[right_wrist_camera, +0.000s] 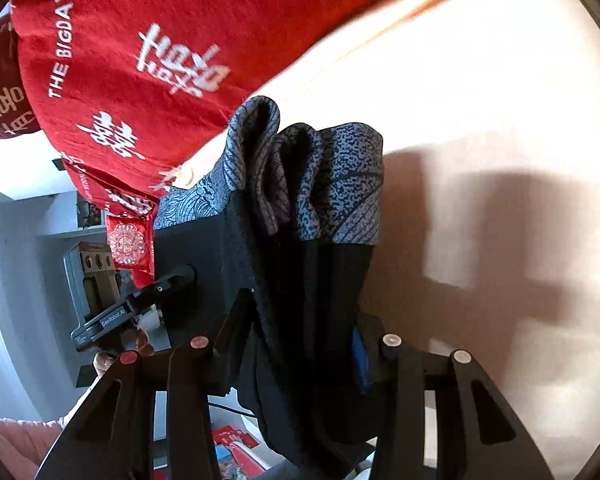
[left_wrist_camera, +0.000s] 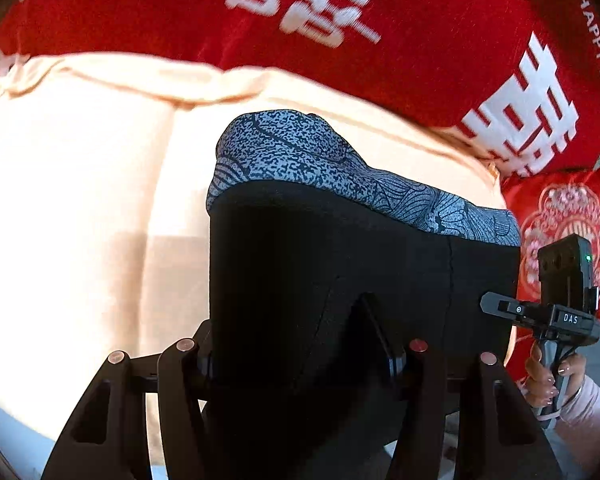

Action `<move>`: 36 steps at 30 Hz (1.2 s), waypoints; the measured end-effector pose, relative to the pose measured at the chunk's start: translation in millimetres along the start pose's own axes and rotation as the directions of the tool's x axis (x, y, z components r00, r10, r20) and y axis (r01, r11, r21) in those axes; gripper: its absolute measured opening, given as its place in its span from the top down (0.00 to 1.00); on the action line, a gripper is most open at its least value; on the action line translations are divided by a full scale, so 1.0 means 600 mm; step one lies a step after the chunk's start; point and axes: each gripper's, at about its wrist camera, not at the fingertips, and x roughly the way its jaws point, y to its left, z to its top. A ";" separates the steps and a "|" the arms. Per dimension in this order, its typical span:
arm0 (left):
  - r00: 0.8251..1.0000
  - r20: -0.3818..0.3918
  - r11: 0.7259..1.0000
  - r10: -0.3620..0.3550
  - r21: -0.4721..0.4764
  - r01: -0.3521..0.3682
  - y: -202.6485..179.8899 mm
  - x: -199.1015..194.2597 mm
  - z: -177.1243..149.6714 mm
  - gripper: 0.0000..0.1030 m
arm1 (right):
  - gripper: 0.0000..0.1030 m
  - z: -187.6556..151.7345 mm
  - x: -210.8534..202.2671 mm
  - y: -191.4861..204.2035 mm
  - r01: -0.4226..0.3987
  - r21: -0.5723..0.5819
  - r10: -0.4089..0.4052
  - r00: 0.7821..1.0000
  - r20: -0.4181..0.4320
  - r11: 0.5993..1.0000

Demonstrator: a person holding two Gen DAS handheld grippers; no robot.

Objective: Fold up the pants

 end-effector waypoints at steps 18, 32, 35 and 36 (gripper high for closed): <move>0.985 0.059 0.987 0.162 -0.004 -0.162 0.085 0.023 -0.052 0.01 | 0.35 -0.036 0.026 -0.014 0.220 0.050 -0.223 0.971 0.080 0.974; 0.950 0.079 0.949 0.302 0.074 -0.308 0.032 -0.076 -0.144 0.01 | 0.13 -0.144 -0.074 0.043 0.503 0.094 -0.512 0.836 0.197 0.859; 0.944 0.067 0.940 0.322 0.094 -0.327 0.018 -0.087 -0.165 0.01 | 0.00 -0.174 -0.083 0.059 0.581 0.090 -0.585 0.782 0.216 0.809; 0.943 0.062 0.936 0.328 0.109 -0.333 0.013 -0.090 -0.172 0.01 | 0.00 -0.185 -0.083 0.069 0.615 0.080 -0.615 0.755 0.228 0.784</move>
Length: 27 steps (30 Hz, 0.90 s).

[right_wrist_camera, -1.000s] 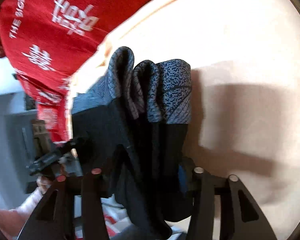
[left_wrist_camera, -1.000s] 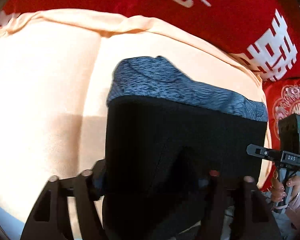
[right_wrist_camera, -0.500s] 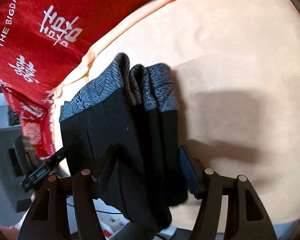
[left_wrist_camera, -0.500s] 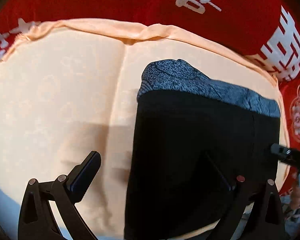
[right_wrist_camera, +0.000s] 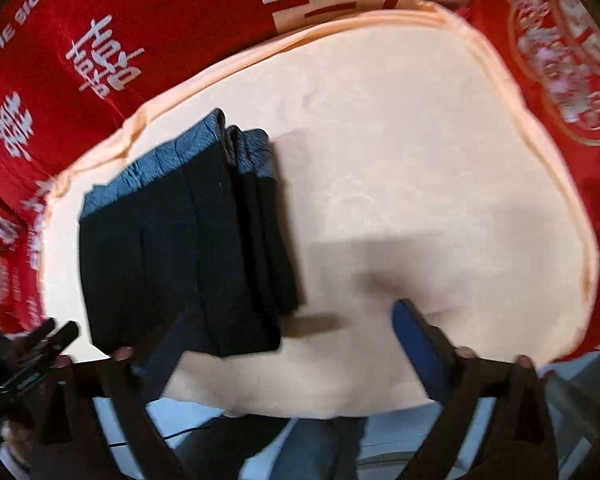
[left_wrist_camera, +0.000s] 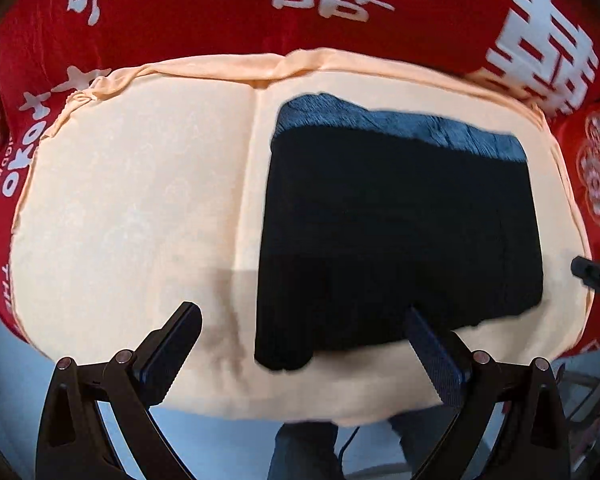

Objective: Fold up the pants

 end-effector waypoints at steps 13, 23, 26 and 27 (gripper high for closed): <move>0.998 0.033 0.997 0.047 0.059 -0.049 -0.026 -0.089 -0.049 0.01 | 0.00 -0.078 -0.059 0.073 0.056 -0.038 -0.056 0.998 0.010 0.998; 0.995 0.042 0.995 0.086 0.043 -0.088 -0.039 -0.141 -0.056 0.01 | 0.00 -0.096 -0.123 0.137 0.031 -0.079 -0.031 0.999 0.009 0.996; 0.996 0.037 0.996 0.078 0.033 -0.079 -0.041 -0.149 -0.056 0.01 | 0.00 -0.098 -0.139 0.149 0.047 -0.082 -0.045 0.999 0.028 0.995; 0.996 0.037 0.996 0.082 0.034 -0.083 -0.042 -0.152 -0.056 0.01 | 0.00 -0.098 -0.143 0.152 0.052 -0.081 -0.049 0.998 0.036 0.995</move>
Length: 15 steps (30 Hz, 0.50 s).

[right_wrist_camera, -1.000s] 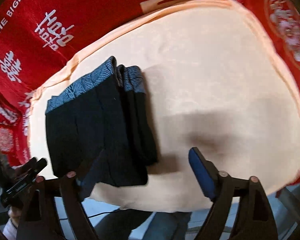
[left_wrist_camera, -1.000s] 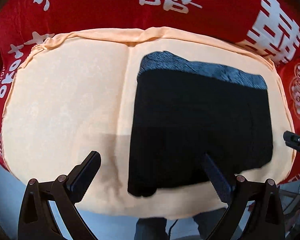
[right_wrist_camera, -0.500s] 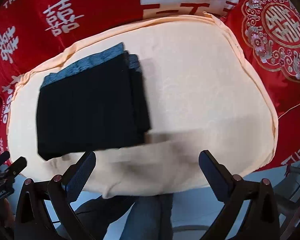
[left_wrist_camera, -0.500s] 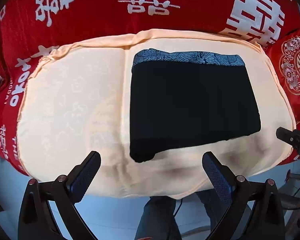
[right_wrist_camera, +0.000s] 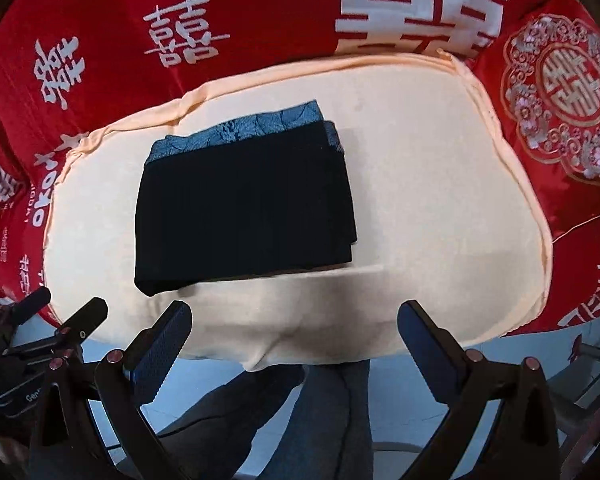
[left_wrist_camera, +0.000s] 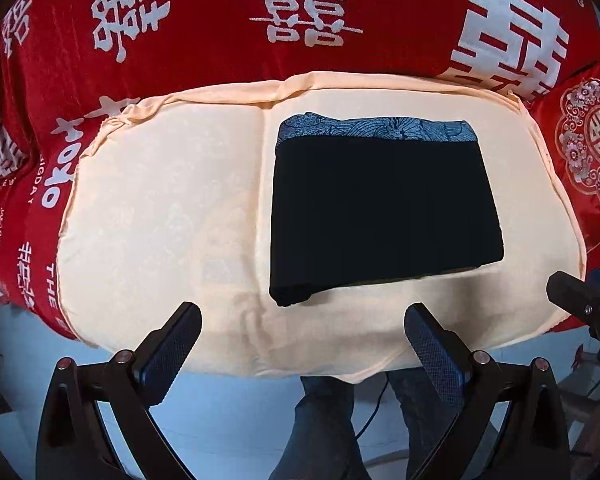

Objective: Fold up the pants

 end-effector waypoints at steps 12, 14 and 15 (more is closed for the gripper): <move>1.000 -0.001 0.999 0.031 -0.029 -0.031 0.008 -0.018 -0.001 0.01 | 0.00 0.010 -0.005 0.013 -0.022 0.023 0.023 0.999 -0.038 0.999; 1.000 -0.002 0.999 0.029 -0.029 -0.029 0.008 -0.020 -0.002 0.01 | 0.00 0.010 -0.006 0.019 -0.010 0.007 0.010 0.999 -0.040 1.000; 1.000 -0.002 0.999 0.029 -0.028 -0.029 0.009 -0.019 -0.002 0.01 | 0.00 0.009 -0.007 0.022 -0.005 -0.001 0.005 0.999 -0.040 1.000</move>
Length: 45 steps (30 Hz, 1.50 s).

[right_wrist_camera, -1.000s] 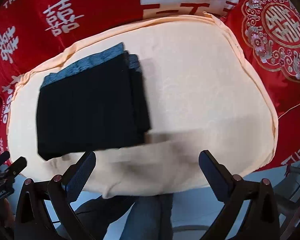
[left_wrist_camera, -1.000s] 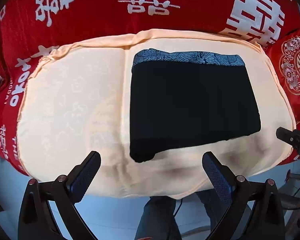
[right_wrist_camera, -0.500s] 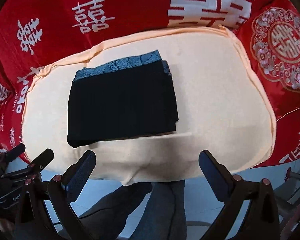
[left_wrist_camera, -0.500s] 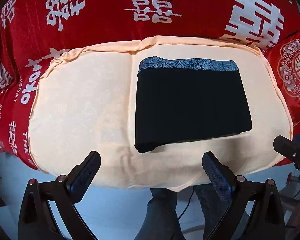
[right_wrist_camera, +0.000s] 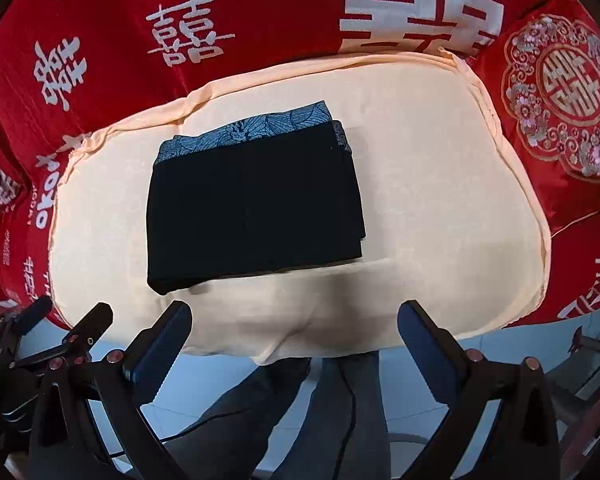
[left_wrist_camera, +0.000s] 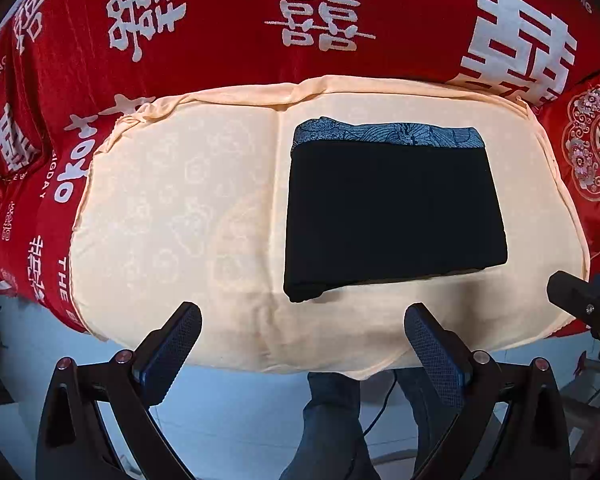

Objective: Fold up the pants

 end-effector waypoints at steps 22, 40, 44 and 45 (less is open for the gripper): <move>1.000 0.008 1.000 0.000 0.026 0.000 -0.012 -0.012 -0.006 0.01 | 0.00 -0.010 -0.010 0.028 0.063 -0.074 -0.061 0.998 0.024 0.995; 1.000 0.021 0.998 0.000 0.058 -0.001 -0.012 -0.016 -0.014 0.01 | 0.00 -0.015 -0.009 0.040 0.080 -0.089 -0.078 0.996 0.031 0.993; 1.000 0.020 0.998 -0.002 0.056 0.001 -0.013 -0.017 -0.014 0.01 | 0.00 -0.015 -0.008 0.042 0.082 -0.090 -0.080 0.996 0.030 0.993; 1.000 0.020 0.998 -0.004 0.056 0.002 -0.013 -0.016 -0.014 0.01 | 0.00 -0.015 -0.008 0.042 0.082 -0.090 -0.080 0.996 0.030 0.992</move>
